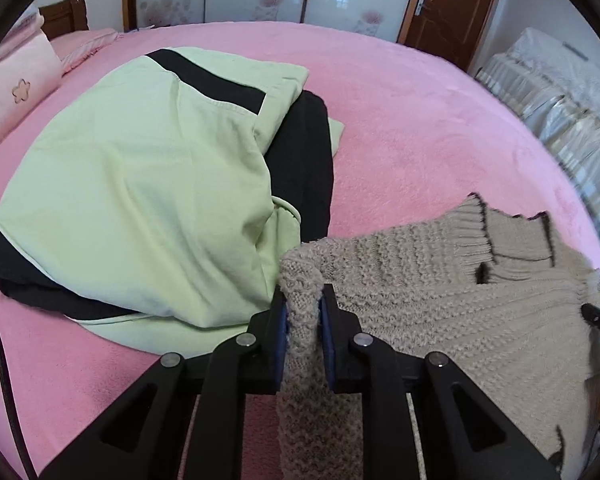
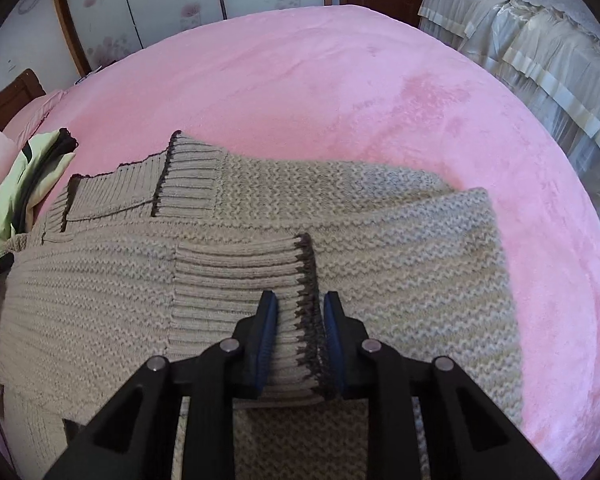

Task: Fold large clothes
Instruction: 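Grasp the sleeve cuff with the left tool and straighten it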

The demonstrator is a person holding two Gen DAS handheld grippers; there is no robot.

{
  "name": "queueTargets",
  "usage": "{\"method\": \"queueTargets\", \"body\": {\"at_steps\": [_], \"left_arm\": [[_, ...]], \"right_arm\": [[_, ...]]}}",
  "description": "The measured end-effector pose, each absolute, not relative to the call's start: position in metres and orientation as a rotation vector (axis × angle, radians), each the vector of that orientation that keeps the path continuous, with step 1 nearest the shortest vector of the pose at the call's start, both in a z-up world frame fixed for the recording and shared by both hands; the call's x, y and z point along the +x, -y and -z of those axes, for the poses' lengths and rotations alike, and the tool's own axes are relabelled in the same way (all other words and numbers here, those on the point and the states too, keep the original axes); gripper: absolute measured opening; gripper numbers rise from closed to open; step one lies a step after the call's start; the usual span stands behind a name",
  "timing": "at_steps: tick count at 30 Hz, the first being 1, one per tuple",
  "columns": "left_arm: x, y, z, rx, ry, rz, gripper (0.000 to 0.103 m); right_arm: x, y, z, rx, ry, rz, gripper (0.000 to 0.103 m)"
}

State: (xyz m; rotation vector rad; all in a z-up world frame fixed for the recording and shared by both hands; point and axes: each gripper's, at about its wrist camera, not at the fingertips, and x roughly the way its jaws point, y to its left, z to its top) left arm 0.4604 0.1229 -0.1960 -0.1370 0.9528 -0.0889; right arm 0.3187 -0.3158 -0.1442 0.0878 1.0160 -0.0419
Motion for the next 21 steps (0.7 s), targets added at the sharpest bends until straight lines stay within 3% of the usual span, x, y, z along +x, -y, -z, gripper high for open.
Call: {"method": "queueTargets", "body": {"at_steps": [12, 21], "left_arm": [[0.381, -0.110, 0.106, -0.109, -0.857, 0.205, 0.017], [0.345, -0.062, 0.173, -0.075, -0.991, 0.180, 0.013]], "right_arm": [[0.268, 0.271, 0.092, 0.146, -0.944, -0.124, 0.027], [0.264, 0.176, 0.120, 0.013, -0.974, -0.293, 0.027]]}}
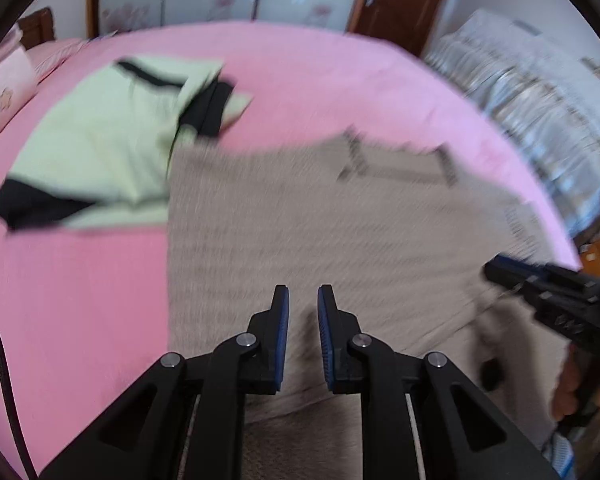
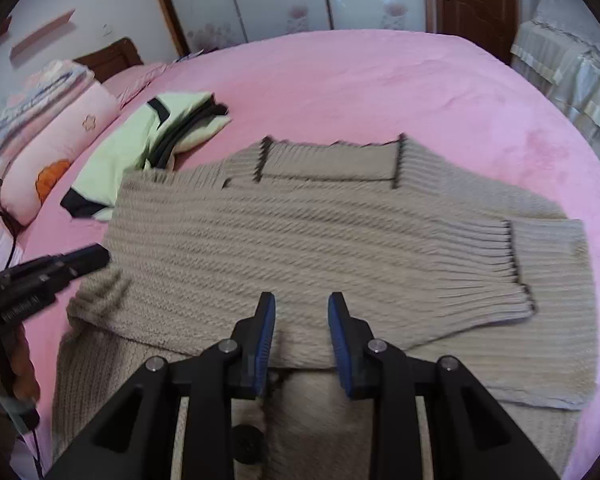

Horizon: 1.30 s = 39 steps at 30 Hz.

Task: Fold large clothes
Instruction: 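Grasp the sleeve cuff with the left tool and straighten it, then open both tools and pull them back from the cardigan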

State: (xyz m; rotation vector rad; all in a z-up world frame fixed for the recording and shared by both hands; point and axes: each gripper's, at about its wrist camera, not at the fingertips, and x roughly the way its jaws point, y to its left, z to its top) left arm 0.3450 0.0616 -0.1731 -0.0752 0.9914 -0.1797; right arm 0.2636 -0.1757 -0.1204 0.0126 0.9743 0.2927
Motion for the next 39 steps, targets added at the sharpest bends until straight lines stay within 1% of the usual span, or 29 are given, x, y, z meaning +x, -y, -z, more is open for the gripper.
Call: {"method": "queueTargets", "body": {"at_steps": [2, 3, 7, 10, 13, 14, 15, 24, 25, 27, 28, 29, 30, 31, 32, 39], "left_arm": [[0.345, -0.067, 0.190, -0.045, -1.012, 0.129, 0.009], [0.342, -0.074, 0.195, -0.051, -1.004, 0.132, 0.009], [0.339, -0.093, 0.196, -0.068, -0.990, 0.160, 0.005], [0.338, -0.096, 0.198, -0.065, -0.985, 0.175, 0.004], [0.338, -0.092, 0.200, -0.045, -0.978, 0.169, 0.004], [0.339, -0.091, 0.200, -0.044, -0.977, 0.168, 0.004], [0.339, -0.092, 0.200, -0.047, -0.976, 0.169, 0.004], [0.341, -0.091, 0.192, -0.052, -1.005, 0.167, 0.005], [0.342, -0.090, 0.189, -0.058, -1.013, 0.169, 0.007], [0.341, -0.088, 0.181, -0.064, -1.026, 0.159, 0.016], [0.340, -0.087, 0.175, -0.064, -1.027, 0.155, 0.030], [0.339, -0.086, 0.169, -0.061, -1.024, 0.150, 0.051], [0.336, -0.084, 0.161, -0.054, -1.015, 0.139, 0.063], [0.332, -0.083, 0.152, -0.045, -0.997, 0.124, 0.080], [0.328, -0.082, 0.143, -0.038, -0.974, 0.113, 0.084], [0.300, -0.069, 0.078, -0.007, -0.906, 0.131, 0.084]], "right_arm": [[0.268, 0.178, 0.134, -0.032, -0.992, -0.250, 0.027], [0.269, 0.183, 0.137, -0.048, -0.988, -0.226, 0.027], [0.270, 0.227, 0.139, -0.116, -0.939, -0.050, 0.027], [0.273, 0.274, 0.144, -0.049, -0.949, 0.016, 0.027], [0.272, 0.296, 0.146, -0.014, -0.949, 0.044, 0.027], [0.271, 0.298, 0.147, -0.027, -0.949, 0.069, 0.029], [0.270, 0.298, 0.149, -0.030, -0.949, 0.080, 0.037], [0.269, 0.304, 0.139, 0.053, -0.963, 0.073, 0.038], [0.266, 0.305, 0.136, 0.063, -0.961, 0.070, 0.038], [0.260, 0.304, 0.125, 0.073, -0.951, 0.060, 0.038], [0.258, 0.302, 0.120, 0.072, -0.943, 0.054, 0.038], [0.254, 0.300, 0.113, 0.070, -0.935, 0.043, 0.038], [0.252, 0.297, 0.107, 0.068, -0.930, 0.036, 0.038], [0.248, 0.294, 0.100, 0.070, -0.923, 0.026, 0.038], [0.244, 0.293, 0.091, 0.075, -0.913, 0.014, 0.038], [0.213, 0.284, 0.024, 0.119, -0.831, -0.059, 0.038]]}}
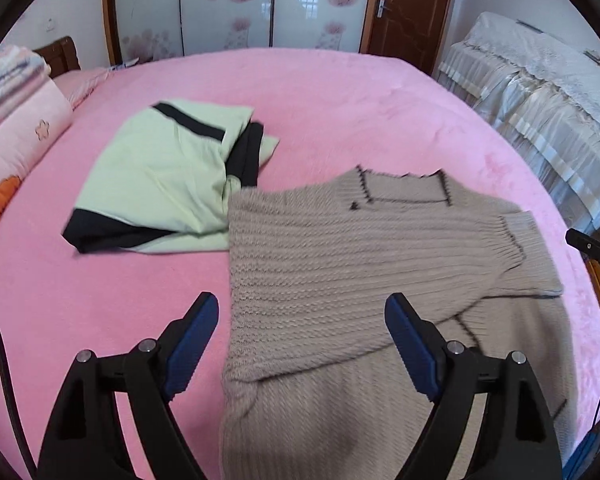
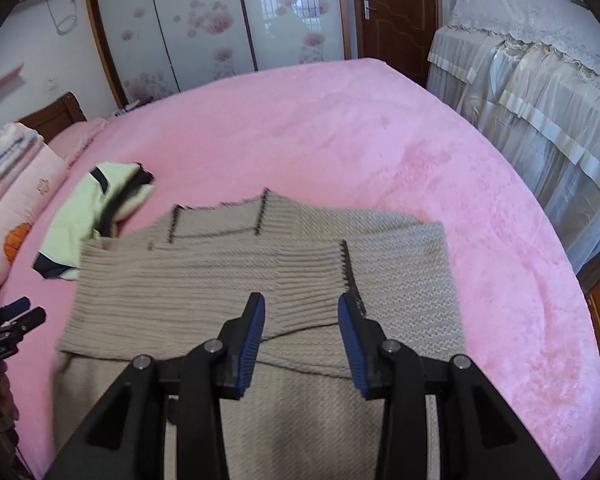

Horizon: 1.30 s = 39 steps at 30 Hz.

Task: Fold large clothes
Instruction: 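Open both tools and pull them back from the cardigan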

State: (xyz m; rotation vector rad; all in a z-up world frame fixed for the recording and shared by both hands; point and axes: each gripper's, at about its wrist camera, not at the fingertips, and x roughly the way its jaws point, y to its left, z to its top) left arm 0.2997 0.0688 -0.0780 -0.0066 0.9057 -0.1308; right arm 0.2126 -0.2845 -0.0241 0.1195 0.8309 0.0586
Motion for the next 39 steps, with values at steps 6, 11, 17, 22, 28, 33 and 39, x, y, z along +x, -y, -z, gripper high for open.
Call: {"method": "queueTargets", "body": {"at_steps": [6, 11, 17, 22, 28, 33, 39], "left_arm": [[0.258, -0.058, 0.017, -0.014, -0.844, 0.153, 0.084], [0.212, -0.045, -0.034, 0.029, -0.794, 0.141, 0.084], [0.144, -0.041, -0.088, 0.039, -0.783, 0.143, 0.084], [0.084, -0.050, -0.128, 0.022, -0.768, 0.152, 0.084], [0.015, -0.055, -0.156, 0.058, -0.737, 0.154, 0.085], [-0.035, -0.055, -0.160, 0.078, -0.749, 0.171, 0.085], [-0.080, -0.060, -0.155, 0.088, -0.764, 0.166, 0.085]], "right_arm": [[0.170, 0.275, -0.030, 0.114, -0.779, -0.097, 0.038], [0.120, 0.273, -0.073, 0.128, -0.742, -0.143, 0.038], [0.053, 0.276, -0.110, 0.145, -0.696, -0.188, 0.038], [-0.005, 0.284, -0.132, 0.161, -0.658, -0.216, 0.038], [-0.063, 0.292, -0.147, 0.156, -0.620, -0.226, 0.040], [-0.111, 0.301, -0.150, 0.150, -0.597, -0.239, 0.040], [-0.154, 0.308, -0.147, 0.150, -0.585, -0.244, 0.041]]}}
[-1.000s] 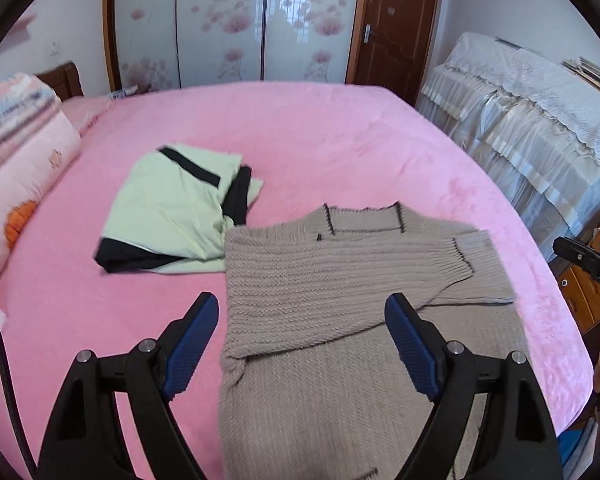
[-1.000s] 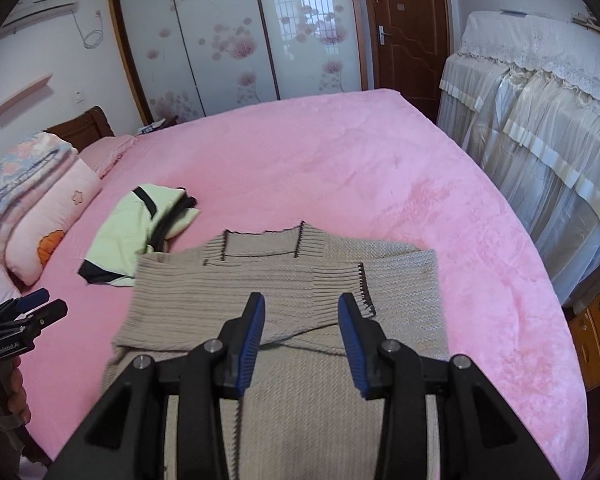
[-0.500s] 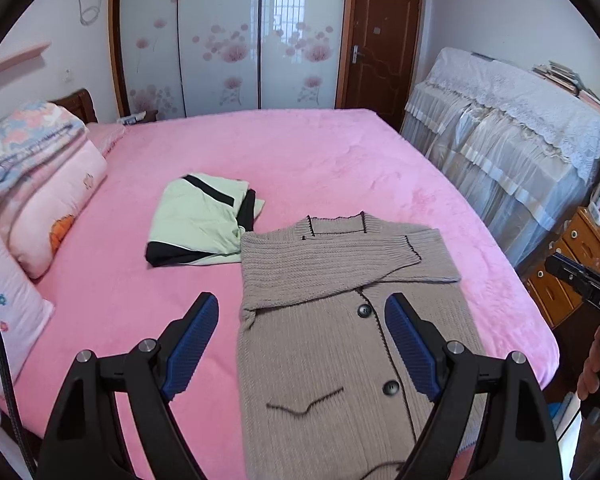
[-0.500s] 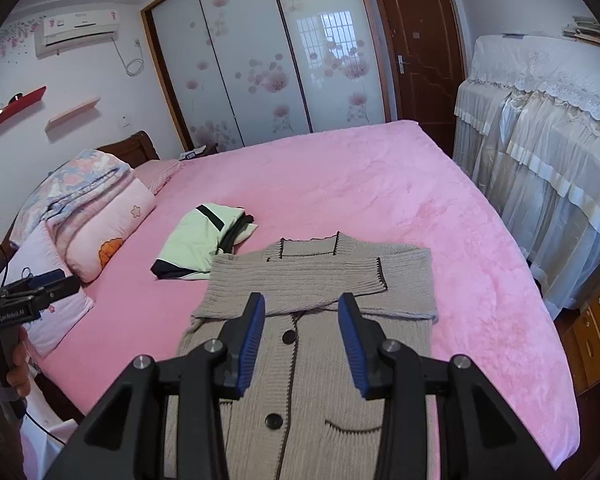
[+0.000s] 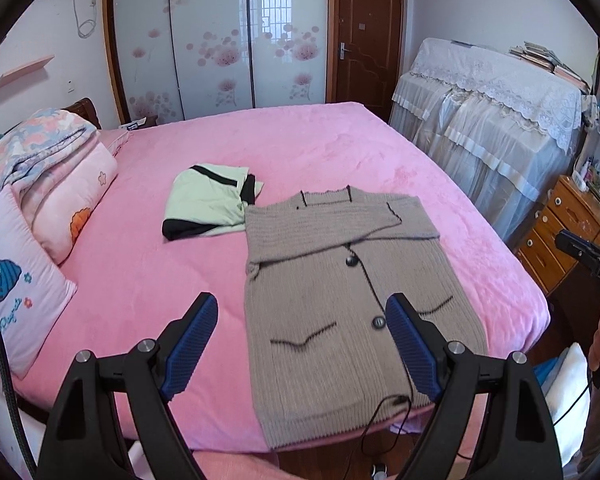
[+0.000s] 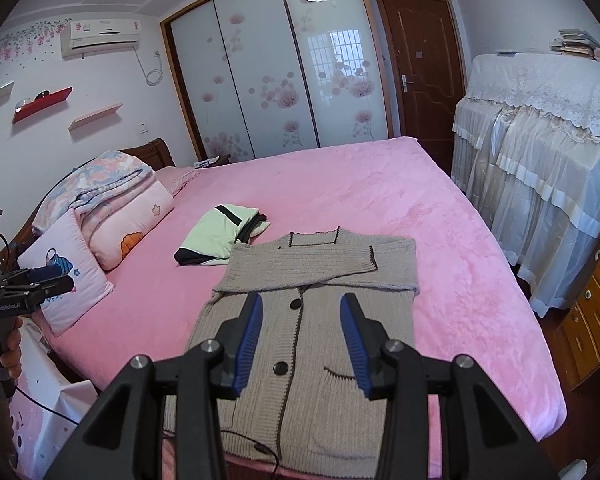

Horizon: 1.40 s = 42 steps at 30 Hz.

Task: Fold large clothes
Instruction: 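Open both tools and pull them back from the cardigan, then move both tools to the ribbed hem of the cardigan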

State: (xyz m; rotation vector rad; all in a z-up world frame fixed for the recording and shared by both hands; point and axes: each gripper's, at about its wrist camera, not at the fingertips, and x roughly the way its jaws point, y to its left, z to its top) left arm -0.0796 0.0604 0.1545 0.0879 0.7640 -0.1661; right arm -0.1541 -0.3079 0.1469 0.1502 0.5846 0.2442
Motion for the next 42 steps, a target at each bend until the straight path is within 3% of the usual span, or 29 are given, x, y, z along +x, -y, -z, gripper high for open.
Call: {"method": "queueTargets", "body": {"at_steps": [18, 25, 35, 42], "left_arm": [[-0.145, -0.088, -0.123, 0.035, -0.869, 0.194, 0.085], [-0.143, -0.079, -0.062, 0.023, -1.007, 0.241, 0.085], [-0.095, -0.073, 0.059, 0.050, -1.023, 0.122, 0.085], [-0.085, -0.078, 0.103, -0.023, -1.078, 0.118, 0.085]], "right_arm": [[-0.204, 0.314, -0.103, 0.127, -0.633, -0.206, 0.041], [-0.198, 0.316, -0.055, 0.126, -0.723, -0.195, 0.041], [-0.181, 0.311, 0.019, 0.085, -0.843, -0.119, 0.041], [-0.176, 0.318, 0.048, 0.079, -0.896, -0.107, 0.041]]}}
